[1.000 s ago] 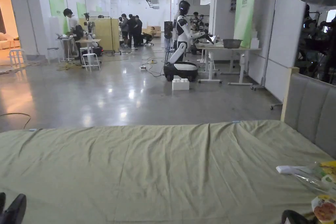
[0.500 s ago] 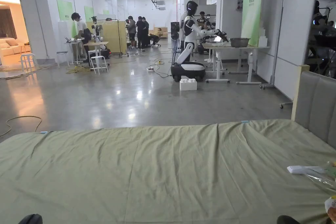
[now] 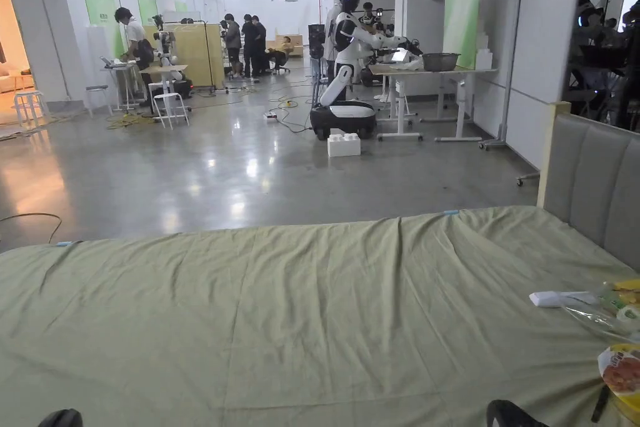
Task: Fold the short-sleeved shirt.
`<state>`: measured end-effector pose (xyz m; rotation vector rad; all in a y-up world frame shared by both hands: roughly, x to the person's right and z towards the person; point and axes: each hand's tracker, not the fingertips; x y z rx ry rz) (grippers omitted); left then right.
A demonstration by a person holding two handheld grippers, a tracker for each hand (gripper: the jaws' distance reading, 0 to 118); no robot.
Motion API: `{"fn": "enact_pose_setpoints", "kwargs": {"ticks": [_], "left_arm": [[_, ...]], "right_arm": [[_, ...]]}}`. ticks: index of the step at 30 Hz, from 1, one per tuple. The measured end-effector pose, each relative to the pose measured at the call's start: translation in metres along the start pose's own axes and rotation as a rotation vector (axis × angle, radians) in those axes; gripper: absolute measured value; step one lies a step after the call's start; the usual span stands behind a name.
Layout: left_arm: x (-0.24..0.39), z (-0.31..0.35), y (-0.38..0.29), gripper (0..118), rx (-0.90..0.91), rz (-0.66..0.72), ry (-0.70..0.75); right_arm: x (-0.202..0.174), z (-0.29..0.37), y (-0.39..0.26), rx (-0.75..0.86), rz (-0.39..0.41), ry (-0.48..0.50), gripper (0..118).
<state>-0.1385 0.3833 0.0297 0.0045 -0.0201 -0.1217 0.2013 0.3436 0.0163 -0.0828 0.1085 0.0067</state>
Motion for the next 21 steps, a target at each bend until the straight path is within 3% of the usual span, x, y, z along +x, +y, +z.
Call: {"fn": "enact_pose_setpoints", "kwargs": {"ticks": [3,5,7,9,11,13,17,21], "left_arm": [[-0.004,0.0,0.0,1,-0.002,0.06,-0.026],[-0.002,0.001,-0.001,2,0.0,0.053,-0.017],[-0.002,0.002,-0.003,13,0.0,0.045,-0.01],[-0.003,0.003,-0.005,40,-0.009,0.041,-0.051],[0.001,0.002,-0.009,86,-0.015,0.049,-0.037],[0.002,-0.001,-0.011,114,-0.028,0.058,-0.017],[0.001,0.0,-0.012,118,-0.013,0.078,-0.006],[-0.003,-0.004,-0.01,118,-0.018,0.096,0.028]], "right_arm": [[-0.007,0.0,-0.003,0.008,-0.099,0.054,2],[-0.016,-0.003,-0.008,-0.014,-0.095,0.034,3],[-0.021,-0.007,-0.01,-0.029,-0.086,0.036,14],[-0.023,-0.009,-0.012,-0.041,-0.113,0.047,44],[-0.028,-0.011,-0.013,-0.043,-0.13,0.021,72],[-0.029,-0.012,-0.014,-0.048,-0.125,0.029,84],[-0.033,-0.014,-0.015,-0.061,-0.086,0.049,111],[-0.033,-0.014,-0.016,-0.059,-0.062,0.038,117]]}}
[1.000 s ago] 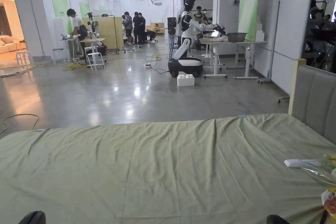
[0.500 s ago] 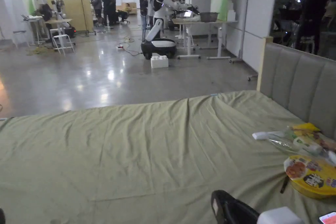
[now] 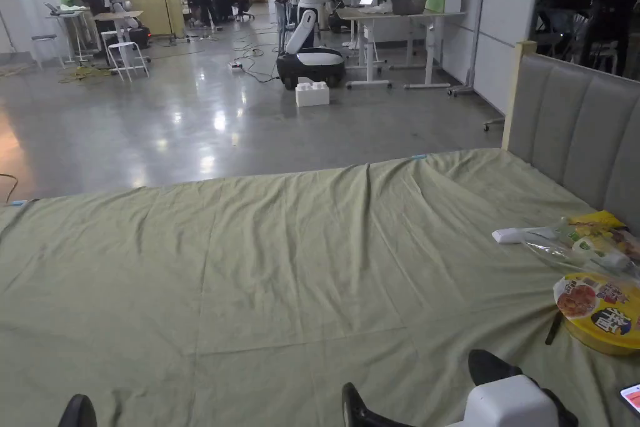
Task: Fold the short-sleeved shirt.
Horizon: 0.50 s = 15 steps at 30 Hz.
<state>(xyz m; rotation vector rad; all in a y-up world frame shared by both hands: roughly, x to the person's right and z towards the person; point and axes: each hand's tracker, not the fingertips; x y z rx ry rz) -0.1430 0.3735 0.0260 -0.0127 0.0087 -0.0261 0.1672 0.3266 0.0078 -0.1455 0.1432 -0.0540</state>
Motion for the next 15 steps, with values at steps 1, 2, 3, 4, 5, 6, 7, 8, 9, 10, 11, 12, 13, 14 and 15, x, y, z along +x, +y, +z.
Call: {"fn": "enact_pose_setpoints", "kwargs": {"ticks": [1,2,3,4,5,6,7,8,9,10,11,12,13,14,15], "left_arm": [[-0.001,-0.001,0.0,118,-0.002,0.009,0.003],[-0.001,-0.001,0.0,118,-0.004,0.019,0.005],[-0.002,-0.001,-0.001,118,-0.006,0.026,0.006],[-0.002,-0.001,-0.001,118,-0.008,0.031,0.006],[-0.001,-0.002,-0.001,118,-0.012,0.032,0.004],[0.0,-0.002,-0.002,118,-0.014,0.03,0.003],[0.001,-0.002,-0.002,118,-0.018,0.026,0.002],[0.003,-0.003,-0.002,118,-0.022,0.019,0.0],[0.005,-0.003,-0.002,118,-0.026,0.014,-0.002],[0.006,-0.003,-0.002,118,-0.028,0.006,-0.006],[0.008,-0.003,-0.002,118,-0.028,-0.001,-0.013],[0.009,-0.003,-0.002,118,-0.029,-0.006,-0.017],[0.011,-0.004,-0.002,118,-0.031,-0.007,-0.019],[0.013,-0.004,-0.001,118,-0.032,-0.006,-0.022],[0.014,-0.005,-0.001,118,-0.031,-0.005,-0.027]], "right_arm": [[0.0,-0.001,0.0,-0.003,0.006,-0.004,118],[0.001,-0.002,0.0,-0.008,0.014,-0.006,118],[0.001,-0.003,0.0,-0.014,0.018,-0.005,118],[0.002,-0.003,0.0,-0.01,0.032,-0.01,118],[0.003,-0.003,0.0,-0.015,0.023,-0.004,118],[0.004,-0.003,0.0,-0.013,0.016,0.009,118],[0.006,-0.003,0.001,-0.015,-0.011,0.055,118],[0.008,-0.003,0.002,-0.013,-0.025,0.067,118],[0.009,-0.002,0.003,-0.011,-0.028,0.069,118],[0.01,-0.002,0.004,-0.004,-0.031,0.069,118],[0.009,-0.001,0.006,0.006,-0.03,0.067,118],[0.009,-0.001,0.007,0.014,-0.028,0.062,118],[0.01,-0.001,0.007,0.02,-0.028,0.051,118],[0.01,-0.001,0.008,0.021,-0.029,0.042,118],[0.01,-0.002,0.009,0.017,-0.032,0.033,118]]}}
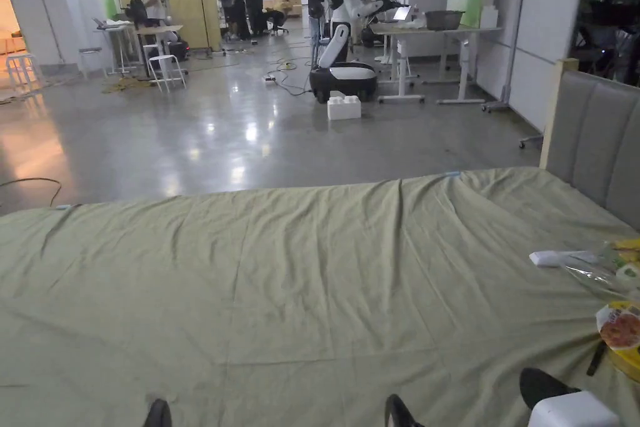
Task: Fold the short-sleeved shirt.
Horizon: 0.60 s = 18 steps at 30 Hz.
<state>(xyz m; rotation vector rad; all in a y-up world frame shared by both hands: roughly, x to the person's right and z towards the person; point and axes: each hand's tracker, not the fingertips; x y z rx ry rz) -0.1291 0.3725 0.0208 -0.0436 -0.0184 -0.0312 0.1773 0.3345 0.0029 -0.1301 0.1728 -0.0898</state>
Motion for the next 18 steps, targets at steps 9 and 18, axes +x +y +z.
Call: {"fn": "enact_pose_setpoints", "kwargs": {"ticks": [9,18], "left_arm": [[0.004,0.0,0.0,118,-0.004,-0.027,-0.027],[0.001,-0.001,-0.002,118,-0.024,-0.011,-0.032]], "right_arm": [[0.002,-0.001,0.001,0.004,-0.06,-0.079,118],[0.001,-0.011,0.01,-0.185,-0.182,-0.27,118]]}}
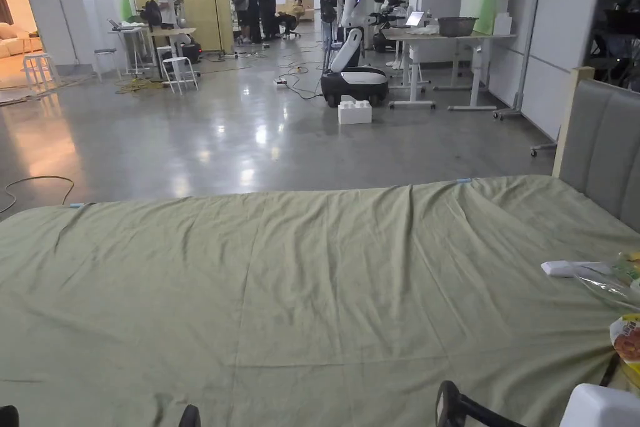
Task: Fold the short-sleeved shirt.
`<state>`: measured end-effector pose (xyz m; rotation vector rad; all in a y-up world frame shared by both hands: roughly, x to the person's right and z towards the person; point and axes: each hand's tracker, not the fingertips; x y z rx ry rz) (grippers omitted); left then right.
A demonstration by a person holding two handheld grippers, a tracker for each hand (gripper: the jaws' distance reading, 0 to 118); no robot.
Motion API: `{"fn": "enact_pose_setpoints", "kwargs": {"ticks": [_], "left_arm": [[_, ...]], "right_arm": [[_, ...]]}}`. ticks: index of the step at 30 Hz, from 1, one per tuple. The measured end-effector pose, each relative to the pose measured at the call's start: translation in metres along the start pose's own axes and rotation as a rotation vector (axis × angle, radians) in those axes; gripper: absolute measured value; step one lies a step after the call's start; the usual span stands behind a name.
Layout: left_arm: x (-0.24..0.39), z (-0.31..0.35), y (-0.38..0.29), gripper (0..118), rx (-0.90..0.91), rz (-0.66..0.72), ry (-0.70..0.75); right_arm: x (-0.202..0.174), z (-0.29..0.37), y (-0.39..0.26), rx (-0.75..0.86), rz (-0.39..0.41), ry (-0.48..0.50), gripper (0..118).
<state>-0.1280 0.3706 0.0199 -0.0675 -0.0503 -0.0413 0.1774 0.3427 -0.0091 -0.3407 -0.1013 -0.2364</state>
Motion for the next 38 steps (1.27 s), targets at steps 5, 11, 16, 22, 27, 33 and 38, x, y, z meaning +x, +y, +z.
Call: {"fn": "enact_pose_setpoints", "kwargs": {"ticks": [5,11,16,22,27,33,38], "left_arm": [[0.0,0.0,-0.003,118,-0.014,0.009,-0.025],[0.0,0.0,-0.005,118,-0.026,0.013,-0.031],[0.0,0.001,-0.005,118,-0.009,0.005,-0.031],[0.0,-0.001,-0.007,118,-0.026,0.023,-0.038],[0.001,-0.001,-0.008,118,-0.027,0.009,-0.036],[-0.003,0.0,-0.009,118,-0.045,0.02,-0.028],[-0.003,0.0,-0.01,118,-0.047,0.03,-0.033]], "right_arm": [[-0.002,0.014,0.005,0.032,-0.018,0.023,118],[-0.006,0.017,0.013,-0.013,-0.029,0.018,118],[-0.004,0.016,0.013,-0.007,-0.023,0.002,118],[-0.004,0.011,0.001,-0.031,-0.01,0.059,118],[0.013,0.006,-0.013,0.09,0.087,0.294,118],[0.005,0.015,-0.013,0.121,0.185,0.244,118],[-0.002,0.015,-0.017,0.123,0.219,0.23,118]]}}
